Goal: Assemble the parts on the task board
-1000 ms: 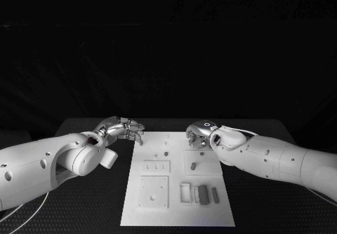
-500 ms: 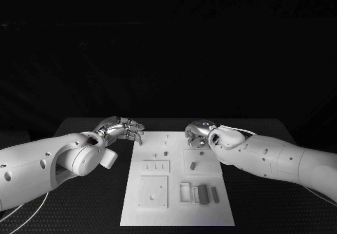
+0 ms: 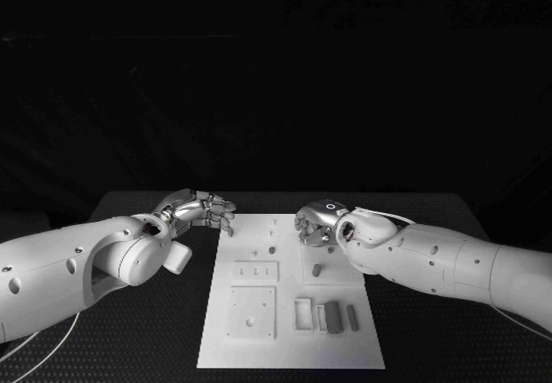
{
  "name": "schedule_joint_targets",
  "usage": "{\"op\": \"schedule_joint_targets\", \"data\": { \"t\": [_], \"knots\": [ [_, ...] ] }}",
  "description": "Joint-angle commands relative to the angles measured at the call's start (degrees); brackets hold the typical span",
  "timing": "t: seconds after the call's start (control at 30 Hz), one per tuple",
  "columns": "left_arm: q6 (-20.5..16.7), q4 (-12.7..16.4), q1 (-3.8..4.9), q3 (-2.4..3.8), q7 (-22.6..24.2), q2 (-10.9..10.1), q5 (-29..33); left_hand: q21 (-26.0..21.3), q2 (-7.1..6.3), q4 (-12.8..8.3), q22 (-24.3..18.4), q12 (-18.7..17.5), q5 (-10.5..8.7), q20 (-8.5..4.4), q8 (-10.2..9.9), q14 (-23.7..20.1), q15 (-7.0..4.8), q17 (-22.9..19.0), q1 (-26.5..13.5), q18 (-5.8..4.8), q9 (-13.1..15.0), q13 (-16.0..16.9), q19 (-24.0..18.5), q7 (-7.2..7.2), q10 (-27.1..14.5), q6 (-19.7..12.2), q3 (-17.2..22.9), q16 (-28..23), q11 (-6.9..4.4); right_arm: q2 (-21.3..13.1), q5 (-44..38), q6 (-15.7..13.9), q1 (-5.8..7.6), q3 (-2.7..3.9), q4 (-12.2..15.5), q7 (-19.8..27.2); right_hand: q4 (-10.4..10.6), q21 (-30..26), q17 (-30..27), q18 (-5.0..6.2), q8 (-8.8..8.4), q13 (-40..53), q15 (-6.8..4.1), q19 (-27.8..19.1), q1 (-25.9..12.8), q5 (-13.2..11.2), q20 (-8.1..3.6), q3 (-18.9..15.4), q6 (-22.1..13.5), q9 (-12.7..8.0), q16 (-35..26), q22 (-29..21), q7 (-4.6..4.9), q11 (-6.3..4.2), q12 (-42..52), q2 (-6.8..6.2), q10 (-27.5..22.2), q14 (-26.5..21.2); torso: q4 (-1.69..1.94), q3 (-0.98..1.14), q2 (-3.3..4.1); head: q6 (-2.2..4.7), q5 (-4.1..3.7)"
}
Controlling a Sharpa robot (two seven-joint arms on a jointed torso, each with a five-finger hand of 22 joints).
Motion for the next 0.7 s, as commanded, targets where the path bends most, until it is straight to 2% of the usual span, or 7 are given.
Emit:
{"op": "schedule_joint_targets", "data": {
  "t": [0.03,0.4,0.6,0.7],
  "knots": [
    [0.9,0.0,0.09,0.04,0.3,0.1,0.0,-0.4,-0.30,0.3,0.1,-0.3,-0.32,0.07,-0.3,-0.3,-0.03,0.1,-0.1,0.23,0.0,0.1,-0.3,0.11,-0.3,-0.3,0.1,-0.3,0.03,0.0,0.1,1.4,-0.19,-0.13,0.3,0.4,-0.1,0.2,-0.1,1.50,-0.28,0.0,0.14,-0.5,0.5,0.3,0.02,0.4,-0.2,0.1,0.0,1.3,0.16,-0.04,0.3,0.20,-0.4,-0.4,0.01,-0.03,0.03,0.05,-0.03],
    [0.8,-0.5,0.09,0.04,0.3,0.2,0.0,-0.4,-0.30,0.3,0.1,-0.3,-0.32,0.08,-0.3,-0.3,-0.03,0.1,-0.1,0.23,0.1,0.1,-0.3,0.11,-0.3,-0.3,0.1,-0.3,0.03,-0.1,-0.5,-0.4,-0.19,-0.13,-0.2,-0.3,-0.1,0.3,-0.3,1.50,-0.35,0.0,0.13,-0.5,1.0,0.3,0.00,0.5,-0.1,0.1,0.1,1.3,0.17,-0.05,0.3,0.04,-0.4,-0.3,-0.02,0.02,0.12,0.07,-0.05],
    [0.9,-0.6,0.09,0.04,0.3,0.2,0.0,-0.4,-0.30,0.3,0.1,-0.3,-0.32,0.08,-0.3,-0.3,-0.02,0.2,-0.1,0.23,0.1,0.2,-0.3,0.11,-0.3,-0.3,0.1,-0.4,0.04,-0.5,-0.4,-4.0,-0.19,-0.13,0.4,0.5,-0.1,0.4,-0.4,1.50,-0.36,0.0,0.11,-0.5,1.2,0.3,-0.01,0.4,-0.1,0.2,0.2,1.3,0.16,-0.07,0.4,-0.16,-0.4,-0.3,0.00,0.03,0.14,0.08,-0.08],
    [0.9,-0.8,0.09,0.04,0.3,0.2,0.0,-0.4,-0.30,0.3,0.1,-0.3,-0.32,0.08,-0.3,-0.3,-0.02,0.2,-0.1,0.23,0.1,0.2,-0.3,0.11,-0.3,-0.3,0.1,-0.4,0.04,-0.9,0.6,-4.9,-0.19,-0.11,0.7,1.0,-0.1,0.7,-0.5,1.50,-0.32,0.1,0.04,-0.4,1.4,0.3,-0.06,0.4,0.1,0.3,0.3,1.3,0.10,-0.14,0.5,-0.32,-0.2,-0.1,0.01,0.02,0.15,0.07,-0.08]
  ]
}}
